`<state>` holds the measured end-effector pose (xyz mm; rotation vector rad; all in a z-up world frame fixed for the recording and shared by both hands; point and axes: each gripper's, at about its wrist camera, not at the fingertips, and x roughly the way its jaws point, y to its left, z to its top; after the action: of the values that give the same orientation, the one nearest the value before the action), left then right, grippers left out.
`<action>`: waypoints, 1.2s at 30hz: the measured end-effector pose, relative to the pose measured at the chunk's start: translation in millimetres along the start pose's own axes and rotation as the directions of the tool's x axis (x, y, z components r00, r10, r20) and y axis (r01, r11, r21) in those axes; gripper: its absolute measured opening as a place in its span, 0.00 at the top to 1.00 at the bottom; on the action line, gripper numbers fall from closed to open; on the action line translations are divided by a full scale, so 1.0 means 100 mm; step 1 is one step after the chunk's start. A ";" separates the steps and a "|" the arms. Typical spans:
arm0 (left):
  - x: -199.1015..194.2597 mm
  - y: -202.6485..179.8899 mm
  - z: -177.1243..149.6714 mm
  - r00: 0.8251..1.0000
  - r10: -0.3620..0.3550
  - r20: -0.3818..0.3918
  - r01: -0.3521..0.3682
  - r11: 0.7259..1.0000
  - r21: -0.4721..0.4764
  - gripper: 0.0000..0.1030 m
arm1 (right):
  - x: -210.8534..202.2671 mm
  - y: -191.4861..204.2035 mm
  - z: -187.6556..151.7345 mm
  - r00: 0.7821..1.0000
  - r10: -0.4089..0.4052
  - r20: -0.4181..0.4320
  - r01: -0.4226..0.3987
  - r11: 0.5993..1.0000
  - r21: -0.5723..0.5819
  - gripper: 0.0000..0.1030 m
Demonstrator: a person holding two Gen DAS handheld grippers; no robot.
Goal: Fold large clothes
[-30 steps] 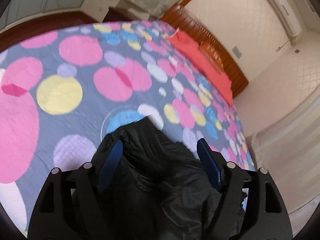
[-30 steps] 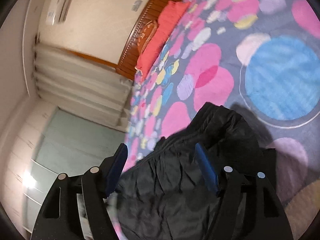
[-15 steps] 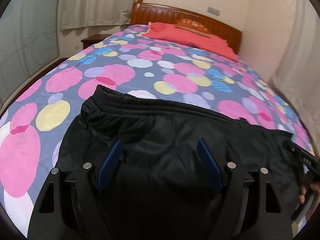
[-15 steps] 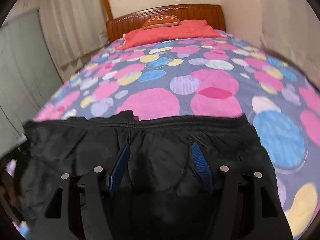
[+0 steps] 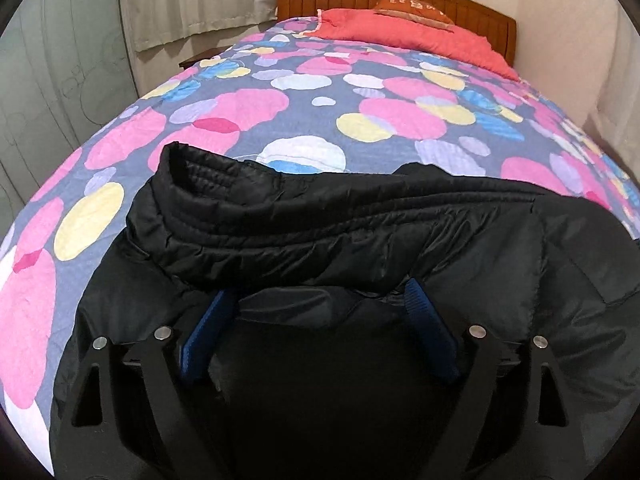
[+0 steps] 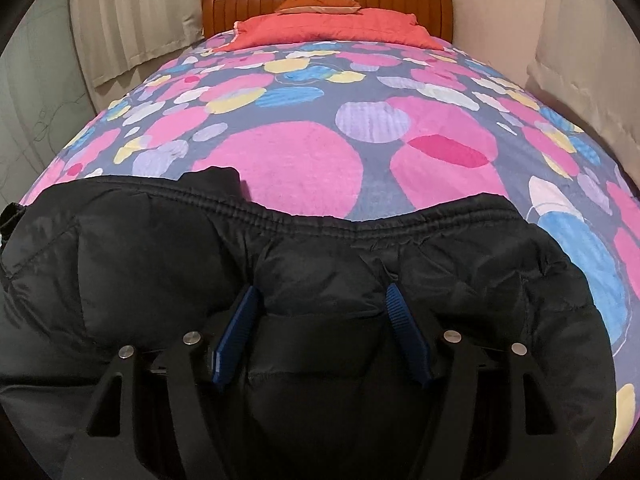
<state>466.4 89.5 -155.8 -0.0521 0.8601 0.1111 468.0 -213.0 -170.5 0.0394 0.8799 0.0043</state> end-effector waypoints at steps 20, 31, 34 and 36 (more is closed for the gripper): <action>-0.07 -0.65 -0.02 0.999 -0.052 -0.013 0.053 0.991 0.121 0.17 | -0.05 0.76 0.01 0.998 0.058 -0.010 -0.059 0.995 -0.080 0.38; -0.61 -0.27 -0.01 0.997 -0.036 0.074 0.030 0.996 0.082 0.21 | -0.58 0.18 0.04 0.994 0.026 0.102 -0.028 1.000 0.011 0.38; -0.62 -0.03 0.00 0.992 0.057 0.114 -0.061 0.998 0.030 0.21 | -0.57 -0.16 0.01 0.985 -0.148 0.094 0.146 0.989 0.029 0.37; -0.43 0.09 -0.03 0.996 0.078 0.040 -0.077 0.997 -0.016 0.21 | -0.35 -0.36 -0.06 0.987 -0.161 0.019 0.159 0.985 0.066 0.37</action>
<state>435.4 95.3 -125.3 -0.0296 0.8209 0.1901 440.1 -249.6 -148.5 0.0288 0.8568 -0.1743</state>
